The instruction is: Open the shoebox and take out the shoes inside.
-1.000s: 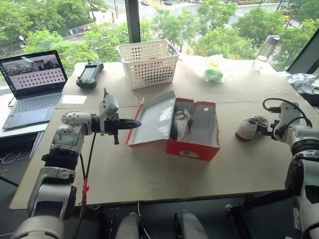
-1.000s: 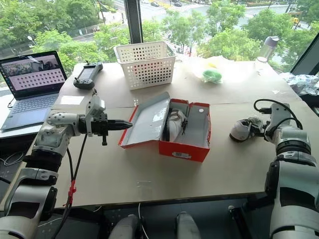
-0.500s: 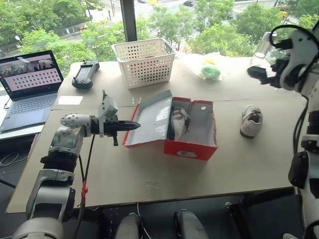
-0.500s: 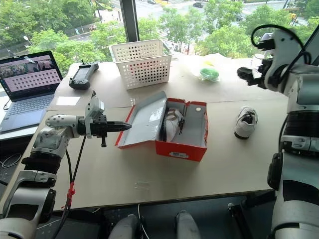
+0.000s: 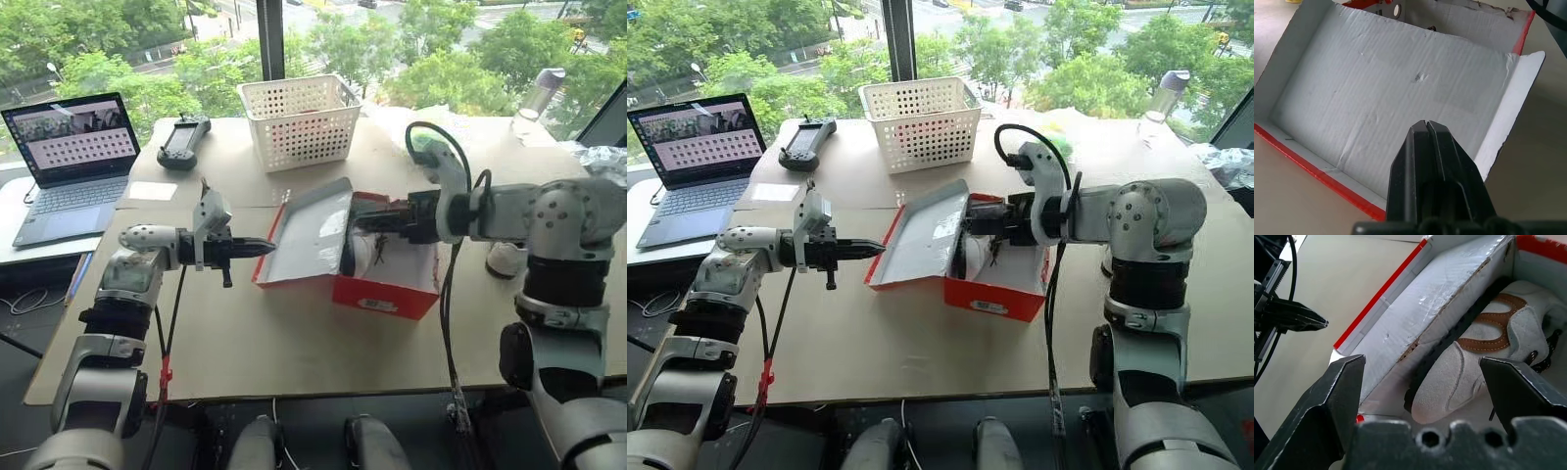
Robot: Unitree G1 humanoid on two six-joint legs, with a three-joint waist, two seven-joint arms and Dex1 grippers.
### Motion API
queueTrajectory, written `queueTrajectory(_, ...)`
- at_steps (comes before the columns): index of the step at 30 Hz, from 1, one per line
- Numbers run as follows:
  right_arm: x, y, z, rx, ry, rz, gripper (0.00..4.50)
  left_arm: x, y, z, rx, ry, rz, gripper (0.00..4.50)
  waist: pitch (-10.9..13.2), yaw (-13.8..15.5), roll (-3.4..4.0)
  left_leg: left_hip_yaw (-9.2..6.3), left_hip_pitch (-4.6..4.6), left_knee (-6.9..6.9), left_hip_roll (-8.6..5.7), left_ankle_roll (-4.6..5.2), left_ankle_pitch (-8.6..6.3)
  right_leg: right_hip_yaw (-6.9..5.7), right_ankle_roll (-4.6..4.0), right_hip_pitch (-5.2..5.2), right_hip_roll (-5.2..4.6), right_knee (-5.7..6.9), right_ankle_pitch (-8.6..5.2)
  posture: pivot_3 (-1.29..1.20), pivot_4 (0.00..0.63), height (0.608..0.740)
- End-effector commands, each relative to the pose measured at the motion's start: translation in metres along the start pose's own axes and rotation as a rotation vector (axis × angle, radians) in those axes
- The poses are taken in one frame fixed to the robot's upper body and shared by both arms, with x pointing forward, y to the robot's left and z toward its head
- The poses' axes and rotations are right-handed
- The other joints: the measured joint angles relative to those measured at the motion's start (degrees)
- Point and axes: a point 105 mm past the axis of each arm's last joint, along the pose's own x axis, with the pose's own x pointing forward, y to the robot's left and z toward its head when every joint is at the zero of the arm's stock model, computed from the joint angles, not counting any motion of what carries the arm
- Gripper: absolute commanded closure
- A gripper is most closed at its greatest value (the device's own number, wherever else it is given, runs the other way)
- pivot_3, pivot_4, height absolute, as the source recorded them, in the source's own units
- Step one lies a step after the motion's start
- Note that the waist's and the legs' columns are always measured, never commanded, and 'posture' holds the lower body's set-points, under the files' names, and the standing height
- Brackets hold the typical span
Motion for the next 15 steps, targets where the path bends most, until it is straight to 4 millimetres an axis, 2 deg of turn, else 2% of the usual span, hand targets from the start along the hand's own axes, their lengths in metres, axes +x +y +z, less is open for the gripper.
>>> queueTrajectory(1,0.0,0.013,-0.003,-0.053,0.013,0.02,0.06,-0.003,0.001,0.013,0.042,-0.032,0.007,4.5,0.0,-0.25,0.0,-0.01,0.02,0.0,0.01,0.0,0.0,0.0,0.0,0.0,0.01,0.04,0.0,0.0,0.15,0.733)
queueTrajectory(7,0.009,0.024,-0.01,-0.053,0.039,0.04,0.06,-0.005,-0.001,0.012,0.041,-0.03,0.012,4.5,0.0,-0.5,0.0,-0.09,0.11,0.0,0.02,0.01,0.01,0.05,0.0,0.04,0.02,0.08,0.0,0.0,0.15,0.733)
queueTrajectory(15,0.019,0.003,-0.023,-0.013,0.088,-0.092,0.06,-0.007,-0.001,0.014,0.04,-0.035,0.026,4.5,0.0,-0.44,0.0,-0.09,0.07,0.0,0.01,0.01,0.01,0.05,0.01,0.02,0.01,0.04,0.0,0.0,0.15,0.733)
